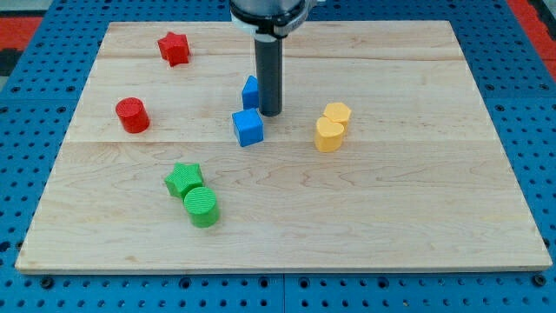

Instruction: Move blue triangle and yellow hexagon below red star

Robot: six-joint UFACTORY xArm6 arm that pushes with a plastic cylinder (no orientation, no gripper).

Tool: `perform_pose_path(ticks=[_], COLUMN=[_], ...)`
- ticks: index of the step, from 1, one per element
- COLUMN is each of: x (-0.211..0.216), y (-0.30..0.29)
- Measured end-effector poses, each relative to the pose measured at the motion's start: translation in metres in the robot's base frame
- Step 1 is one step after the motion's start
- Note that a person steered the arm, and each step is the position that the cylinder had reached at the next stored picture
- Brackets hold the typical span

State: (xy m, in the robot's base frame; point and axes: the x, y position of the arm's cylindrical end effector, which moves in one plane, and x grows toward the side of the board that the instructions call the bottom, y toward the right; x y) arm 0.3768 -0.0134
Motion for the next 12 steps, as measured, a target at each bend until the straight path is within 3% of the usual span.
perform_pose_path(ticks=[4, 6, 7, 9, 10, 12], x=[-0.079, -0.081, -0.069, -0.062, -0.025, 0.027], y=[-0.123, -0.126, -0.077, 0.077, 0.124, 0.120])
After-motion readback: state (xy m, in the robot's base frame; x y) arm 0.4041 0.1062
